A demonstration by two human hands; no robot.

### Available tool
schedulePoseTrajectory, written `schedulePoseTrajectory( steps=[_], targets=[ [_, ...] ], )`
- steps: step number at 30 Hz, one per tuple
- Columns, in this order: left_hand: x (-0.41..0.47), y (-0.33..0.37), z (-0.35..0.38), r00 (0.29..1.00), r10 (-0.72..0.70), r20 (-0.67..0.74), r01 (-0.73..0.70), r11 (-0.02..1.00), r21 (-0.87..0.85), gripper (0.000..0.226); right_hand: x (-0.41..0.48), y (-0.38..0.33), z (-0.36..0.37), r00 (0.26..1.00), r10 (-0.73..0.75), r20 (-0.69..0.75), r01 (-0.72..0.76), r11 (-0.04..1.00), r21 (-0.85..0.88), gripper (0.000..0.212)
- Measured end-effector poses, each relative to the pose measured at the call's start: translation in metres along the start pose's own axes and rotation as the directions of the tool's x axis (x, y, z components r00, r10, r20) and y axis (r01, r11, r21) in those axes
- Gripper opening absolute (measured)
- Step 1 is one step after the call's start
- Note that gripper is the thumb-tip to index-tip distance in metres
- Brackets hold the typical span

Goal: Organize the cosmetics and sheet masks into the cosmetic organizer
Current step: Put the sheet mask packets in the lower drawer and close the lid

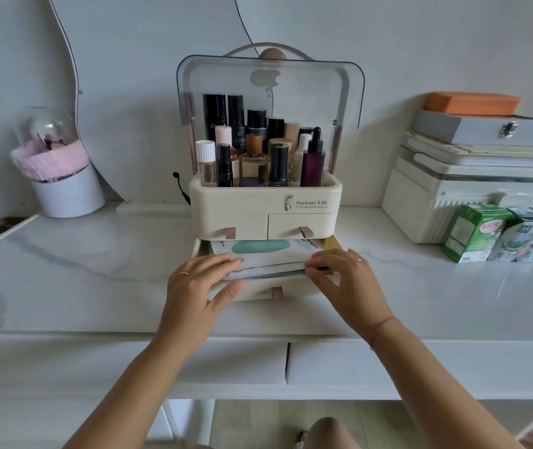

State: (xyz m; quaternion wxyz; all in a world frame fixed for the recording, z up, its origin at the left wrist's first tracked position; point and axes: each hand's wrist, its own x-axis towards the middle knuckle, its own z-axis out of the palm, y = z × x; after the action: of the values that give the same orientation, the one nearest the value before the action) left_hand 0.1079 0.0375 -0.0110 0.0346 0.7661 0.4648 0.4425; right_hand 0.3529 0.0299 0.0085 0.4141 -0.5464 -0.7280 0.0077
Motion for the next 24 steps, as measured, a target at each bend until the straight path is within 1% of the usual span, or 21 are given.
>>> schedulePoseTrajectory(
  steps=[2,4,8,11,12,14,15,16,17,18,20,21,24],
  targets=[
    [0.004,-0.002,0.002,0.997,-0.061,-0.041,0.062,0.998,0.018,0.037,0.002,-0.002,0.006,1.000,0.004,0.031,-0.004,1.000,-0.021,0.016],
    [0.005,-0.003,0.005,0.991,-0.106,-0.080,0.112,0.991,0.076,0.032,-0.001,-0.003,0.012,0.999,-0.017,0.047,0.019,0.999,-0.045,0.019],
    [0.003,-0.002,0.010,0.981,-0.187,-0.044,0.192,0.951,0.242,0.029,-0.010,-0.001,0.016,0.997,-0.049,0.066,0.057,0.991,-0.124,0.023],
    [0.003,-0.001,0.011,0.976,-0.209,-0.052,0.216,0.948,0.234,0.026,-0.011,-0.001,0.014,0.997,-0.038,0.074,0.049,0.988,-0.148,0.029],
    [0.002,-0.001,0.011,0.975,-0.214,-0.054,0.220,0.955,0.199,0.034,-0.011,0.000,0.013,0.998,-0.037,0.059,0.046,0.986,-0.159,0.036],
    [-0.002,-0.003,0.010,0.954,-0.300,-0.015,0.300,0.954,0.023,0.069,-0.010,0.006,0.010,1.000,0.012,0.019,-0.010,0.990,-0.141,0.065],
    [-0.003,-0.006,0.010,0.932,-0.363,0.017,0.363,0.928,-0.080,0.085,-0.010,0.010,0.008,0.996,0.085,0.006,-0.084,0.995,-0.060,0.079],
    [-0.004,-0.009,0.009,0.908,-0.416,0.046,0.418,0.896,-0.150,0.096,-0.010,0.014,0.006,0.984,0.176,0.018,-0.177,0.982,0.061,0.090],
    [-0.003,-0.012,0.009,0.886,-0.459,0.065,0.462,0.868,-0.179,0.103,-0.009,0.019,0.005,0.963,0.265,0.057,-0.271,0.946,0.178,0.097],
    [-0.001,-0.016,0.008,0.867,-0.492,0.077,0.497,0.845,-0.196,0.107,-0.008,0.024,0.005,0.937,0.332,0.111,-0.350,0.900,0.261,0.101],
    [0.005,-0.023,0.008,0.839,-0.537,0.090,0.543,0.812,-0.216,0.109,-0.002,0.031,0.008,0.896,0.394,0.205,-0.441,0.842,0.310,0.101],
    [0.009,-0.026,0.009,0.827,-0.555,0.094,0.561,0.799,-0.216,0.106,0.002,0.035,0.011,0.886,0.405,0.225,-0.459,0.834,0.306,0.095],
    [0.019,-0.032,0.015,0.805,-0.584,0.103,0.593,0.784,-0.186,0.091,0.018,0.045,0.019,0.889,0.396,0.230,-0.451,0.843,0.294,0.058]
  ],
)
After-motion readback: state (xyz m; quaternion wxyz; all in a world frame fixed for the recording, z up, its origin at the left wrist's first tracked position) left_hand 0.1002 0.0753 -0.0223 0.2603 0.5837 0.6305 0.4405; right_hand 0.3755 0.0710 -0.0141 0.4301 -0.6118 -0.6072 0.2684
